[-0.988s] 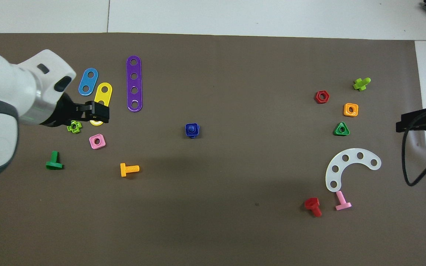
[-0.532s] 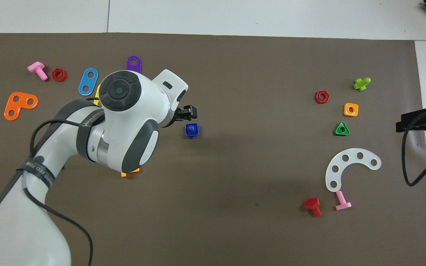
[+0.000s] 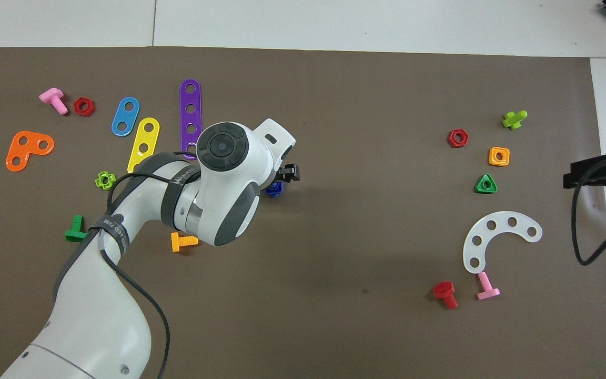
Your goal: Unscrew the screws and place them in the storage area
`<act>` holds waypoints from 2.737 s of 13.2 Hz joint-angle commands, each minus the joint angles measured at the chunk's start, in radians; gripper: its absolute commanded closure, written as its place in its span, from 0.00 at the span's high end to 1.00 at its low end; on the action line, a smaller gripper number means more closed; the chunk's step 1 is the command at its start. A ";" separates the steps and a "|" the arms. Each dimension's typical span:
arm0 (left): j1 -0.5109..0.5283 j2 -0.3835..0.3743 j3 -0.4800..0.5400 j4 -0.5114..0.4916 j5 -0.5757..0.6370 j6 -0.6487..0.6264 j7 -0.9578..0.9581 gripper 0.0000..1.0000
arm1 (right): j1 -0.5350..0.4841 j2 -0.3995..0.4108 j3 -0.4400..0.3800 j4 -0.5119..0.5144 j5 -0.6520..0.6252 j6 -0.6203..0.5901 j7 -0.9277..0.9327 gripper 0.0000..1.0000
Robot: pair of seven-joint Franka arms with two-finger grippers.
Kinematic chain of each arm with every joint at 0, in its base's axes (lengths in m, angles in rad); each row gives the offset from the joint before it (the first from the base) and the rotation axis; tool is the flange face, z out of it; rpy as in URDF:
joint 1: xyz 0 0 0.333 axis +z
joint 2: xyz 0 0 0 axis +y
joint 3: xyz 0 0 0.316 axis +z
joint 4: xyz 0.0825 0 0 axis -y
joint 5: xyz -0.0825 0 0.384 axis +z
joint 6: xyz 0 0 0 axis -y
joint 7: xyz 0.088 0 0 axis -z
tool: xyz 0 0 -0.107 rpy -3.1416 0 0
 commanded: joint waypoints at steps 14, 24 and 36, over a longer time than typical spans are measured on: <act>-0.022 -0.015 0.018 -0.062 0.029 0.047 0.054 0.36 | -0.014 -0.015 0.015 -0.012 0.002 0.001 0.017 1.00; -0.004 0.002 0.017 0.112 -0.017 -0.163 0.051 0.30 | -0.014 -0.015 0.015 -0.012 0.002 0.001 0.017 1.00; 0.260 -0.177 0.021 -0.190 -0.022 -0.178 0.377 0.31 | -0.012 -0.014 0.017 -0.023 0.004 0.039 -0.001 1.00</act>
